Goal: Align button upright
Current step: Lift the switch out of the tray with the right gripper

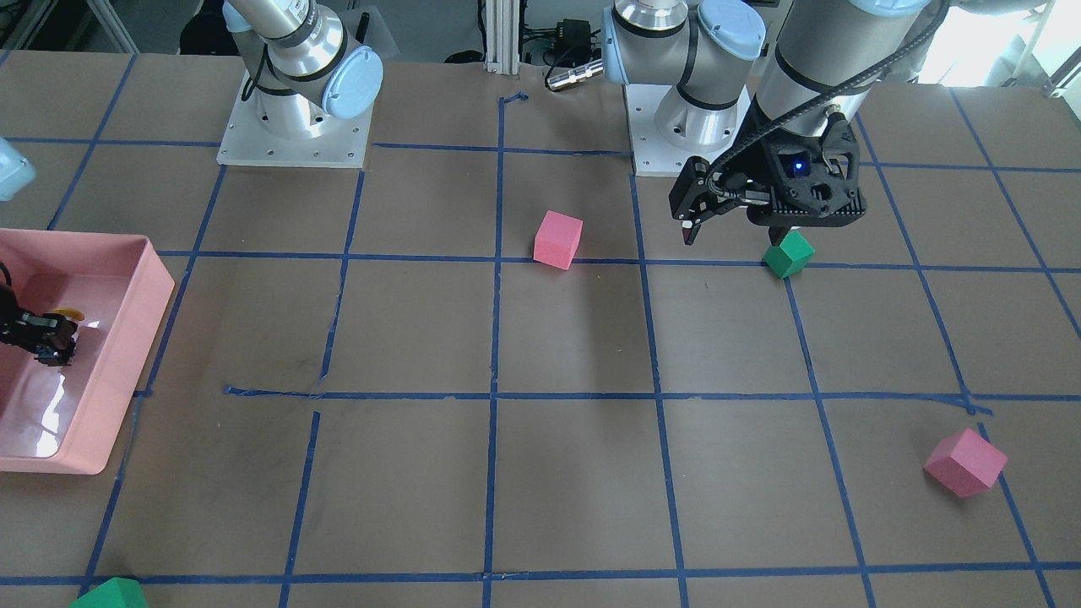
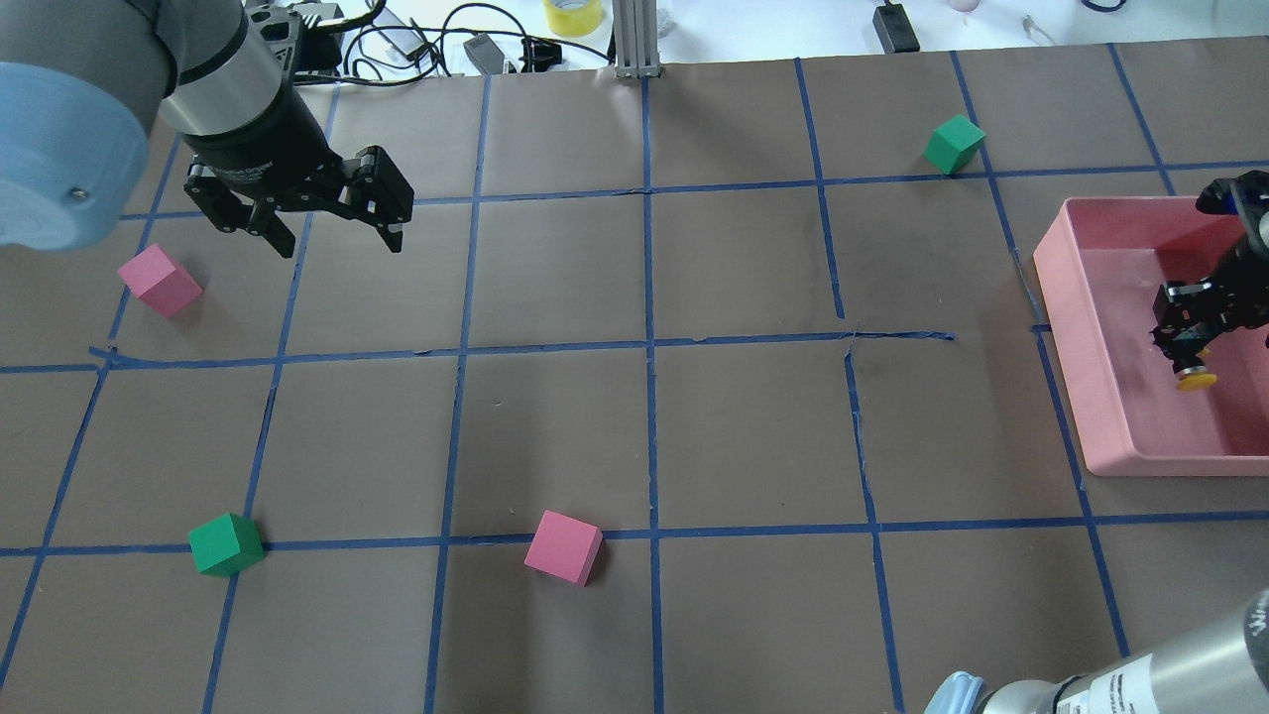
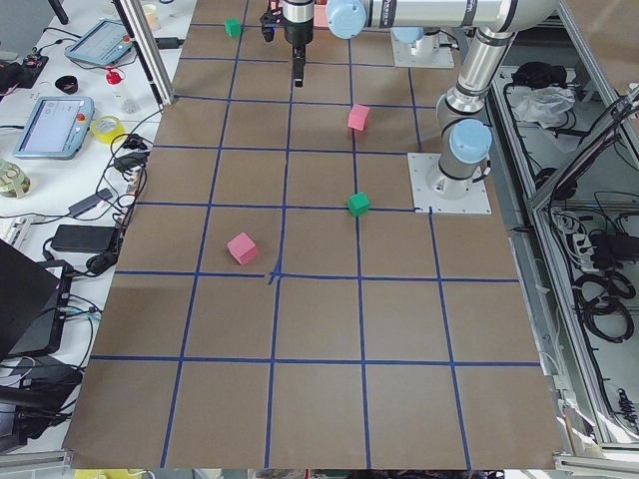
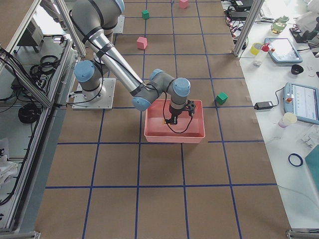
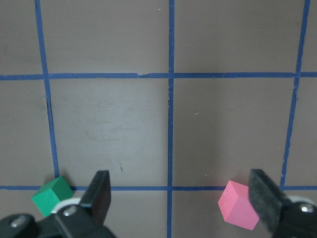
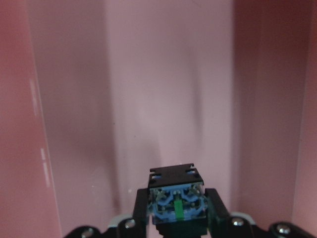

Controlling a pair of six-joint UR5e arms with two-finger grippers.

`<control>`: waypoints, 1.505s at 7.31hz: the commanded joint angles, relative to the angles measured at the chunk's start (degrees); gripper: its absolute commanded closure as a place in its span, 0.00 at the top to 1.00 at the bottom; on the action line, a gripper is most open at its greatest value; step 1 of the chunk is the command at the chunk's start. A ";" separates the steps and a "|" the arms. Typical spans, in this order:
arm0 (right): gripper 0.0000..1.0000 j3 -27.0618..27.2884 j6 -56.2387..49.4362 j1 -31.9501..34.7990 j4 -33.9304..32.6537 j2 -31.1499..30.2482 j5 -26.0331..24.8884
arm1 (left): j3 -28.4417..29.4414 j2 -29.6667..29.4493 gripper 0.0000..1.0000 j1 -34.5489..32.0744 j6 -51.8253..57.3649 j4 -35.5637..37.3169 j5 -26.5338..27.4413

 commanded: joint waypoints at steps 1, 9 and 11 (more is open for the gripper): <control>0.00 -4.77 0.24 1.02 5.65 -2.38 -0.18 | -0.13 -0.01 1.00 0.00 -0.06 0.07 0.03; 0.00 -12.01 28.23 31.40 14.66 -4.41 0.96 | -0.13 0.25 1.00 -0.08 -0.33 -0.02 0.12; 0.00 -12.01 39.91 39.66 9.58 -0.56 1.13 | -0.31 0.43 1.00 -0.17 -0.33 -0.02 0.21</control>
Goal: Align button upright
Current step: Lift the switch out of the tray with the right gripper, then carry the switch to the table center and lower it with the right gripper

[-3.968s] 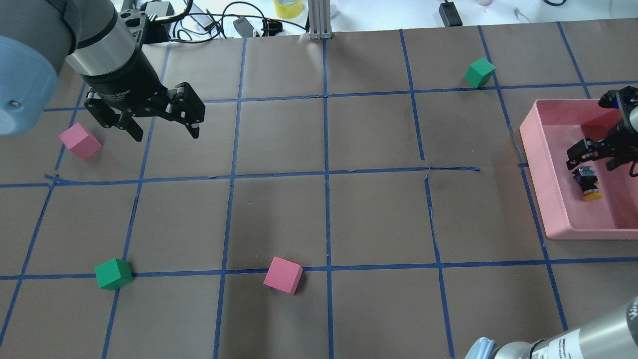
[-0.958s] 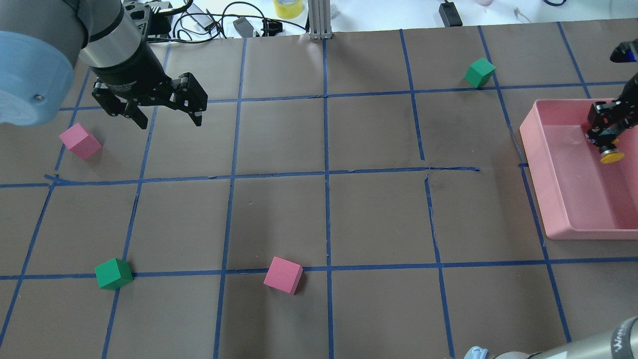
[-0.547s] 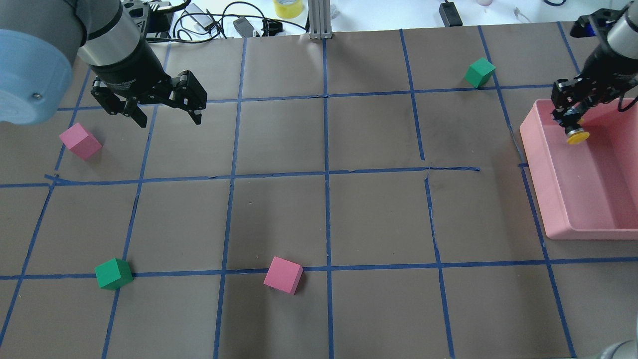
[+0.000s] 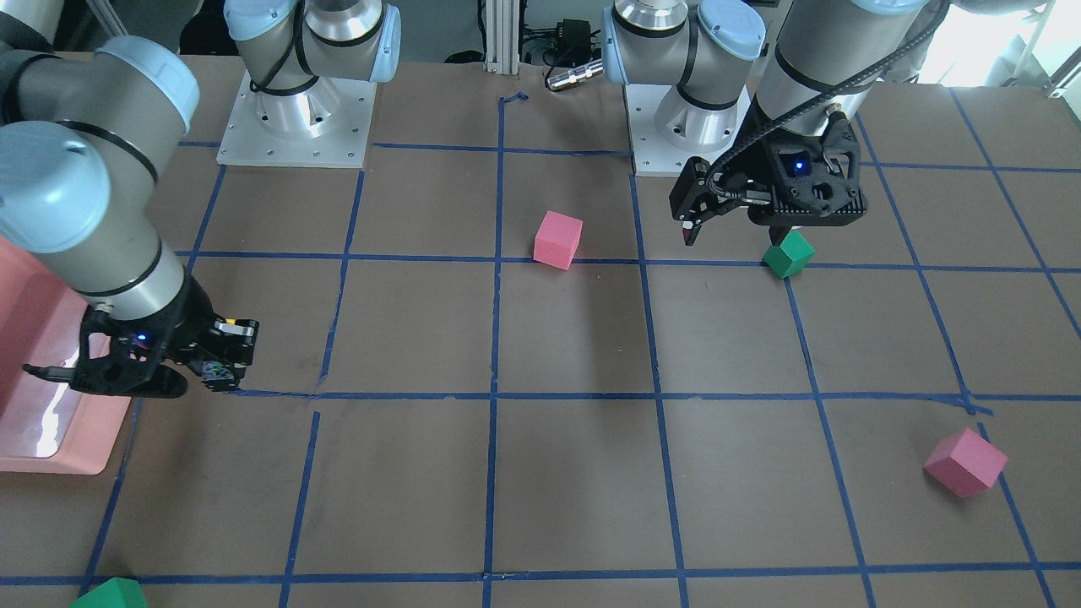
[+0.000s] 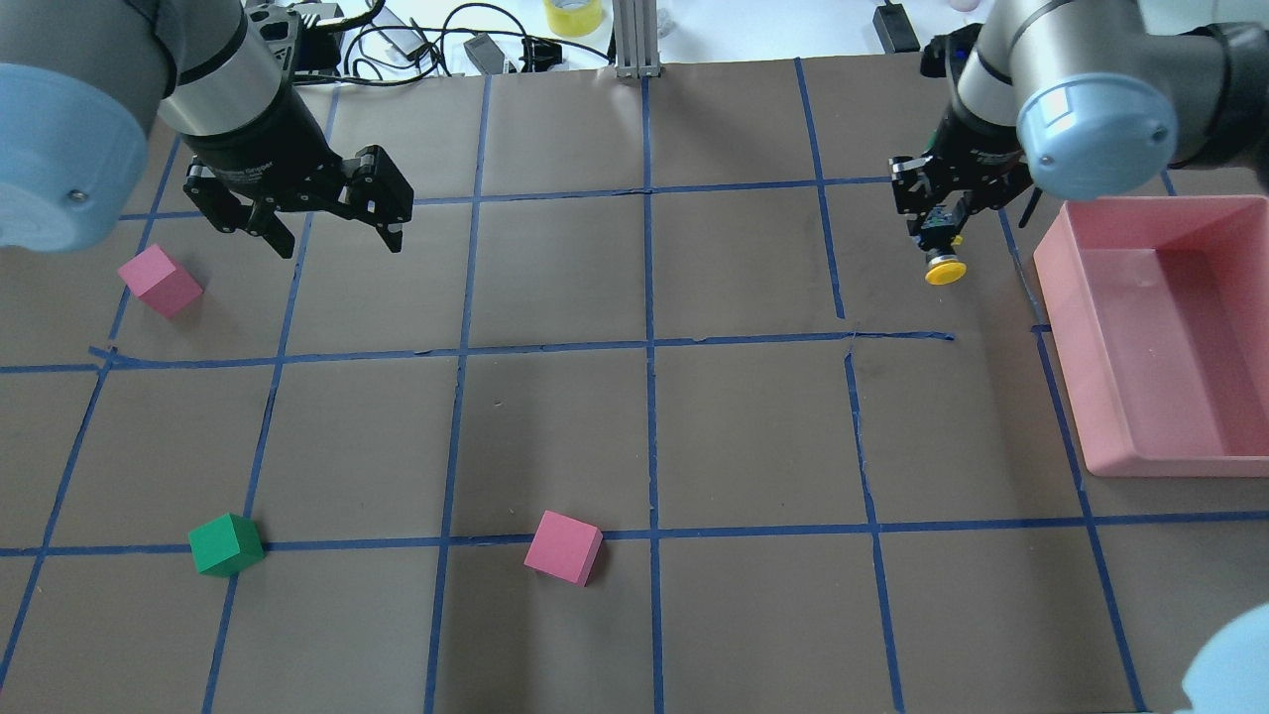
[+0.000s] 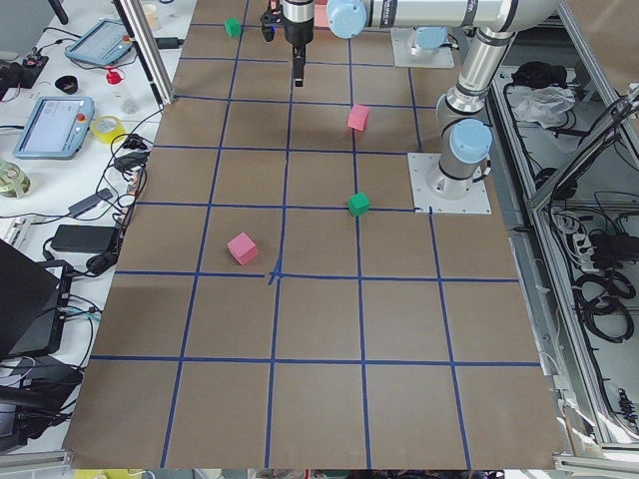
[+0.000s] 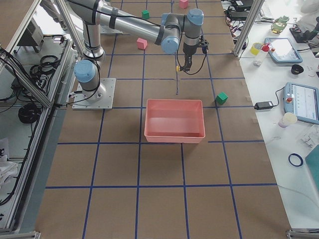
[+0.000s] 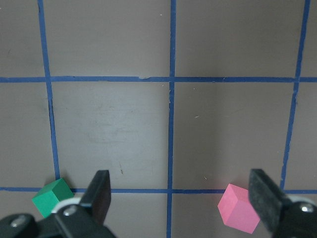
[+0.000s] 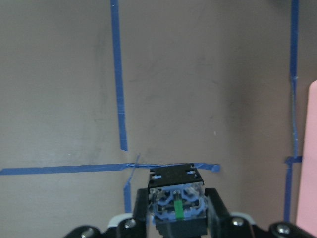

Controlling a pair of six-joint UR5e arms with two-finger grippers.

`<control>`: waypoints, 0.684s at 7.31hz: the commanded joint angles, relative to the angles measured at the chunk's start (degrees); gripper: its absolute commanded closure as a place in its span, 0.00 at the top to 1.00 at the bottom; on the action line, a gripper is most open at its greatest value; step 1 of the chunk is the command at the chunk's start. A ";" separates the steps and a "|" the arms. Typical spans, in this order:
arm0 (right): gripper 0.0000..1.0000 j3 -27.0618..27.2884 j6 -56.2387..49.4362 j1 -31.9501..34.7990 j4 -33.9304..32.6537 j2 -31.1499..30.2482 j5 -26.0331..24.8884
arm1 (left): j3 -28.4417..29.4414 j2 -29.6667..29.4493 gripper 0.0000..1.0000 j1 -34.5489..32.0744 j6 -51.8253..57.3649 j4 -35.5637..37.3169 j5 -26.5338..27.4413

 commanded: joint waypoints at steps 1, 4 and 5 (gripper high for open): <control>0.00 0.08 12.45 9.03 -5.65 4.13 0.95 | -0.07 0.28 1.00 0.02 0.00 -0.01 0.11; 0.00 0.00 21.10 16.08 -11.89 9.32 5.88 | -0.16 0.55 1.00 -0.07 -0.09 -0.01 0.20; 0.00 -0.79 22.94 17.49 -13.65 10.99 5.88 | -0.16 0.55 1.00 -0.07 -0.09 -0.01 0.20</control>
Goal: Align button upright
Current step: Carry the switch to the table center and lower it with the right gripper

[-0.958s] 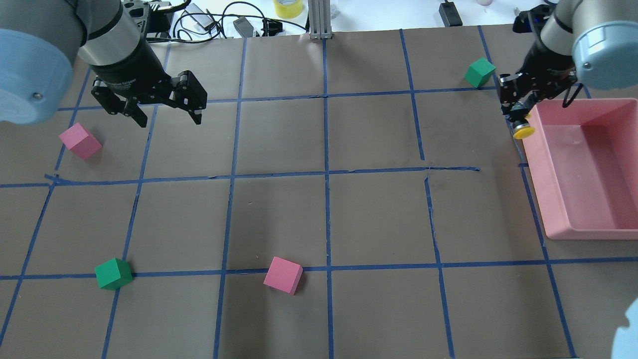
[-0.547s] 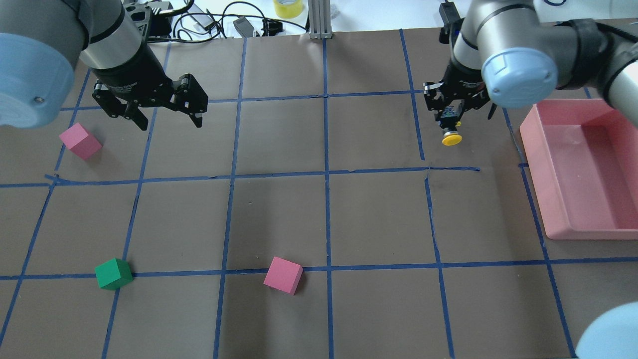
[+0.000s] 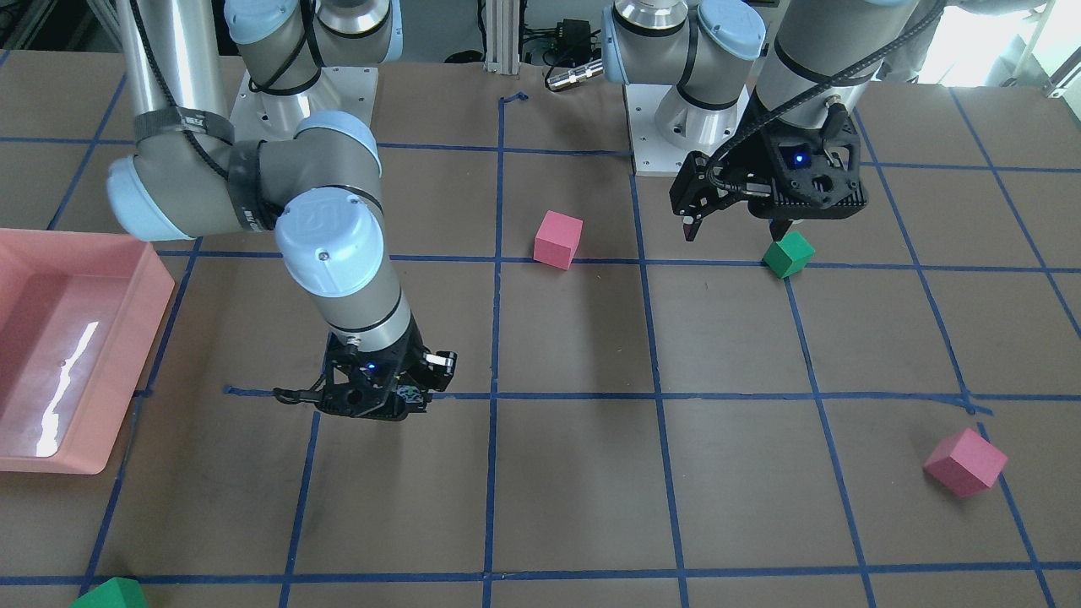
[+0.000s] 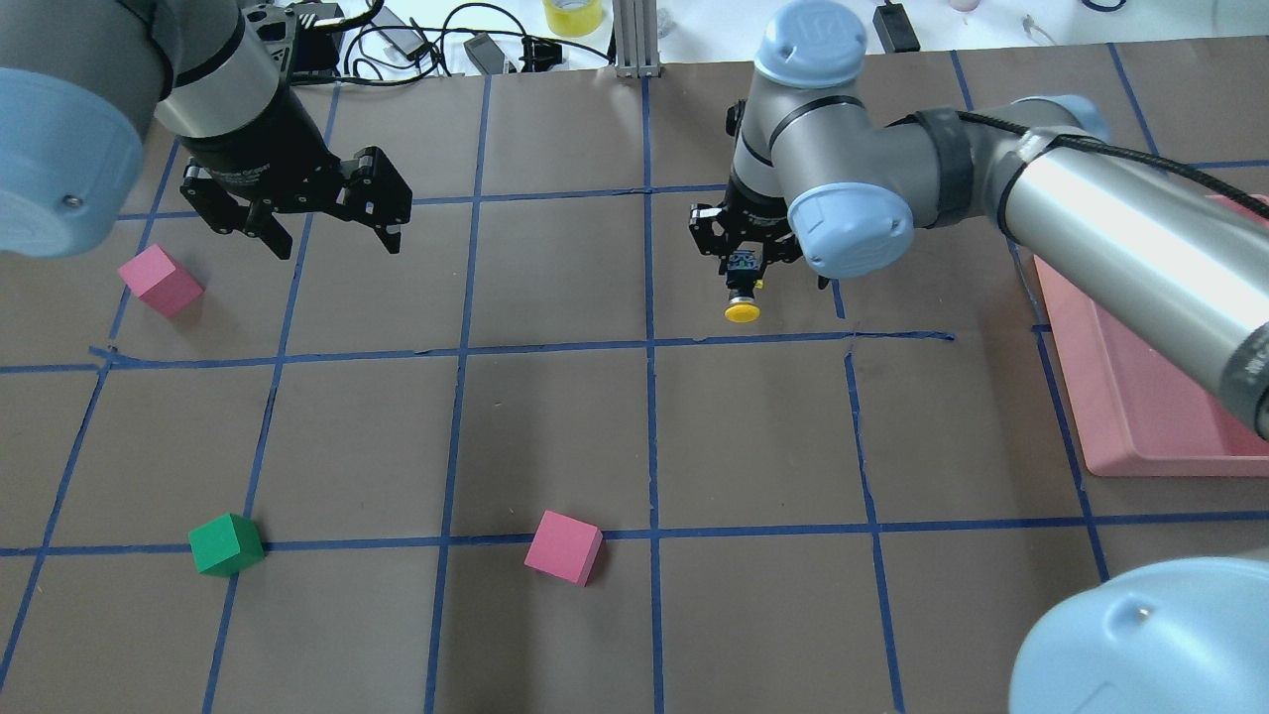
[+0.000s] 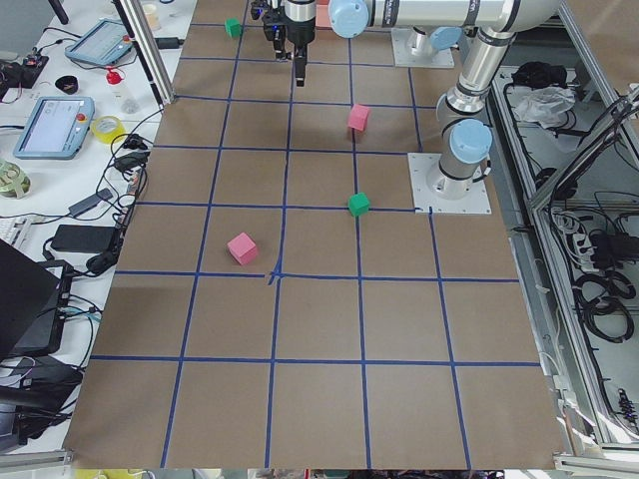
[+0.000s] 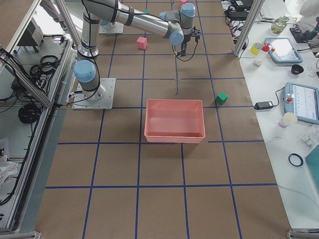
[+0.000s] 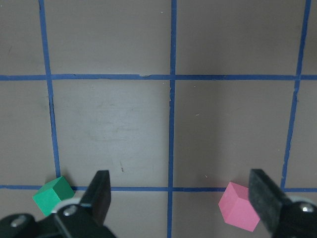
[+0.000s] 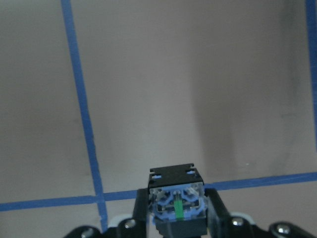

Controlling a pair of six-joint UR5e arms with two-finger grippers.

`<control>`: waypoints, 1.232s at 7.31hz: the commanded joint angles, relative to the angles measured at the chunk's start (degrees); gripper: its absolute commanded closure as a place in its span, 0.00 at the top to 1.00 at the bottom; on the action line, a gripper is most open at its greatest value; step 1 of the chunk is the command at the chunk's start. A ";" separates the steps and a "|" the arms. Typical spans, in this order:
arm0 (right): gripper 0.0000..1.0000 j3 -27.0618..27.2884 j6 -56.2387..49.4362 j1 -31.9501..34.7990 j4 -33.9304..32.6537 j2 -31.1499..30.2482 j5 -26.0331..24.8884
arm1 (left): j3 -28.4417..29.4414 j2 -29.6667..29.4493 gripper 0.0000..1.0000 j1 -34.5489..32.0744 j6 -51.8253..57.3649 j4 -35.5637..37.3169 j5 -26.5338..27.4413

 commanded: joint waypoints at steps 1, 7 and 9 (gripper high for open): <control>0.00 -0.61 3.12 3.68 -4.14 2.91 0.15 | 0.00 0.05 1.00 -0.01 -0.01 0.00 0.00; 0.00 -0.52 6.81 9.93 -9.34 7.66 0.06 | 0.44 -0.31 1.00 0.25 -0.01 0.09 -0.26; 0.00 -0.52 6.73 9.93 -9.43 8.28 0.06 | 0.43 -0.39 1.00 0.16 -0.10 0.09 -0.26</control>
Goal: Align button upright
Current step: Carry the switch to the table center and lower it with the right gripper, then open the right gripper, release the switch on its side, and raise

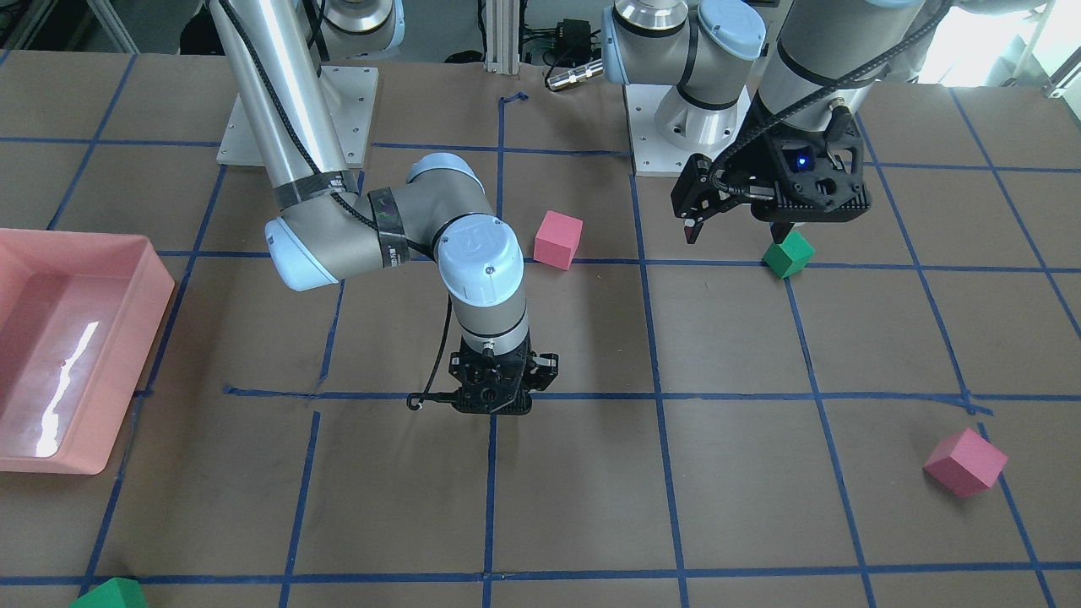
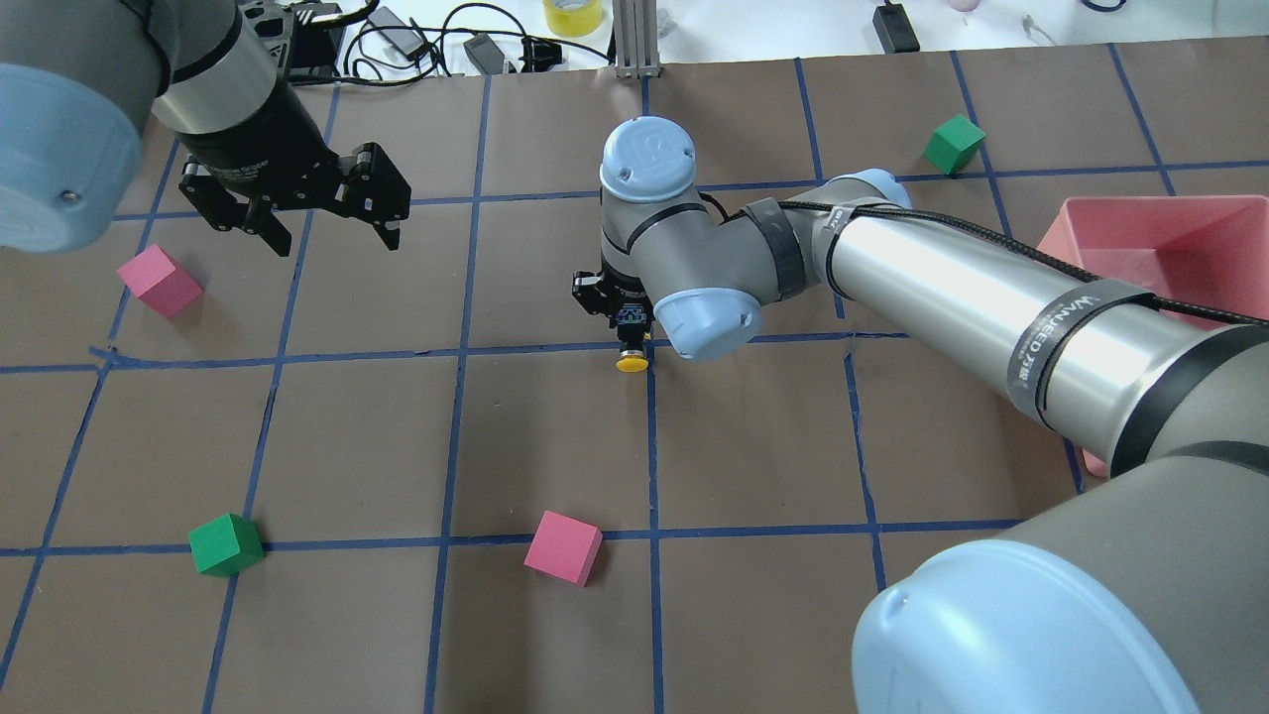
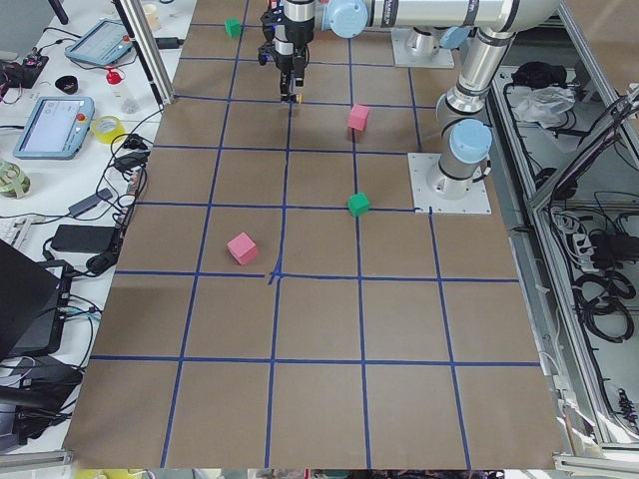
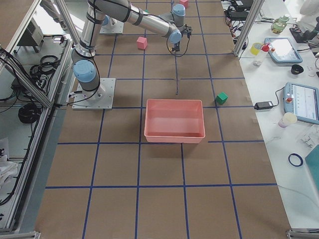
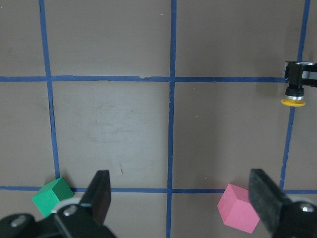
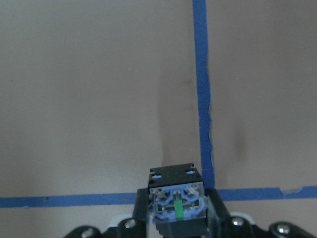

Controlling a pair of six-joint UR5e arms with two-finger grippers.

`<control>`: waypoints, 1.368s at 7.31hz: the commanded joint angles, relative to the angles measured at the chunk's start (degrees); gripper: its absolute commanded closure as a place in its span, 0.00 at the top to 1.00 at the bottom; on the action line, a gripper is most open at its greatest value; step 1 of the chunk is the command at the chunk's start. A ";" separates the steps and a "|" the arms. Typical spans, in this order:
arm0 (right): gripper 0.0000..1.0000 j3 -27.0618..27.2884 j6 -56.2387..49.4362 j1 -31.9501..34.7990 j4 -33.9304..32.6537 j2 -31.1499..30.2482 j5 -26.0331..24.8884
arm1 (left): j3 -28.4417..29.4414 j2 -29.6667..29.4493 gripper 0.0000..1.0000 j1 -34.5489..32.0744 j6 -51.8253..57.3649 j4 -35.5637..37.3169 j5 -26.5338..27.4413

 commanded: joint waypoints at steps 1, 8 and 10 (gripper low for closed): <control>0.02 -0.08 0.03 0.04 0.04 0.54 0.00 | 0.09 -0.06 1.00 -0.03 -0.02 0.00 0.08; 0.95 0.01 -0.76 -0.04 1.01 -2.78 0.62 | -0.35 0.20 1.00 -0.12 -0.02 -0.09 0.26; 0.99 -0.26 -5.91 -1.87 6.33 -7.60 -0.26 | -0.35 0.20 1.00 -0.12 -0.02 -0.09 0.17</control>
